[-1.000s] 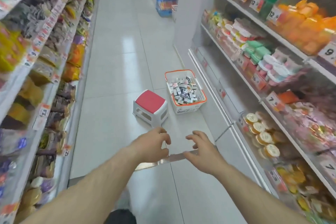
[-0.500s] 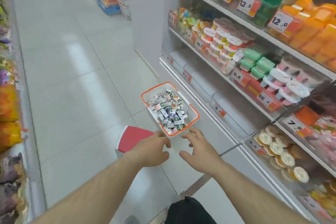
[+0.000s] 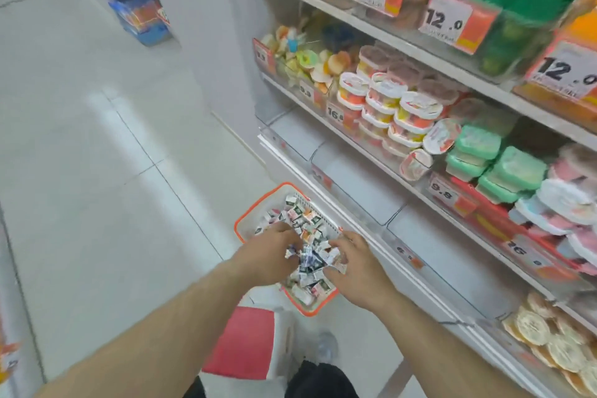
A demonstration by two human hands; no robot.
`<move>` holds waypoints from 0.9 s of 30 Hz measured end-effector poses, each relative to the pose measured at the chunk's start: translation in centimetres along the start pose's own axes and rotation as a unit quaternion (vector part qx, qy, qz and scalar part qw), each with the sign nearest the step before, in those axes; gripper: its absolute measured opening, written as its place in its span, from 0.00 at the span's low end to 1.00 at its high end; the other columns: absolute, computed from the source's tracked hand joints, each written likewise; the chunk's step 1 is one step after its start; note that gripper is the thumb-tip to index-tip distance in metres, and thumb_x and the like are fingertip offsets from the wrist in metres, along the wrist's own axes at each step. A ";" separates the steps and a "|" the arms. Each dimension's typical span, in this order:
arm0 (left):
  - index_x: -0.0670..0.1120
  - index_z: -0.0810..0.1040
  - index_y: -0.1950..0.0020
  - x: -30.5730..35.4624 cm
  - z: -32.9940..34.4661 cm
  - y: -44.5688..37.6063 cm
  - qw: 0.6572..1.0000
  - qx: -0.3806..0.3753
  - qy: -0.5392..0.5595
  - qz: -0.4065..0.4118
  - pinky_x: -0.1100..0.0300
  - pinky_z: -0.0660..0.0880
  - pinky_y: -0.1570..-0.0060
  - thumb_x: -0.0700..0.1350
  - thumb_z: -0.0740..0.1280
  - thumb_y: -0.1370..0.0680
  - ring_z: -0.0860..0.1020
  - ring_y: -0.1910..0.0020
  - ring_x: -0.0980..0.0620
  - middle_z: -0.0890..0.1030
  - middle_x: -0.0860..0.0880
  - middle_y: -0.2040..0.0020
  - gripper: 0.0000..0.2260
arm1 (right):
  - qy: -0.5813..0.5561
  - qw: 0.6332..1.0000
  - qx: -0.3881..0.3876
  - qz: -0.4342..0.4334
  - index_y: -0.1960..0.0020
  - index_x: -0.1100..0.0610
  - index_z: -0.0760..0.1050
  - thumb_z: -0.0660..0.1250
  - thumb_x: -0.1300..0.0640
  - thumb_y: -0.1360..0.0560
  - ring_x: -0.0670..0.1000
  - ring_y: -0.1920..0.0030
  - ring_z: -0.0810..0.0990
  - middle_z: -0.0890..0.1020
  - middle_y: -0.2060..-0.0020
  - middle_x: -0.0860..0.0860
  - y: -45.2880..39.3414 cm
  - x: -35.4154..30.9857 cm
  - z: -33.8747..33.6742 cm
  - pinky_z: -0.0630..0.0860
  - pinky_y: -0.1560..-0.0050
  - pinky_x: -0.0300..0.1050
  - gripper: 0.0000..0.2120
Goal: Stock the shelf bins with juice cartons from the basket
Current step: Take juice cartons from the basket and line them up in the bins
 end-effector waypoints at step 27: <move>0.50 0.81 0.46 -22.7 3.6 -47.8 0.932 0.175 -0.161 0.274 0.46 0.58 0.35 0.62 0.60 0.29 0.78 0.44 0.45 0.81 0.51 0.47 0.21 | 0.172 0.899 0.396 0.068 0.42 0.52 0.77 0.65 0.49 0.31 0.60 0.43 0.78 0.75 0.36 0.56 -38.1 10.7 7.0 0.69 0.39 0.57 0.19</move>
Point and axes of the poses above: each hand's wrist, its own y-axis away from the middle knuckle, its own z-axis out of the palm, x = y × z, the point moved 8 cm from there along -y, towards the middle knuckle
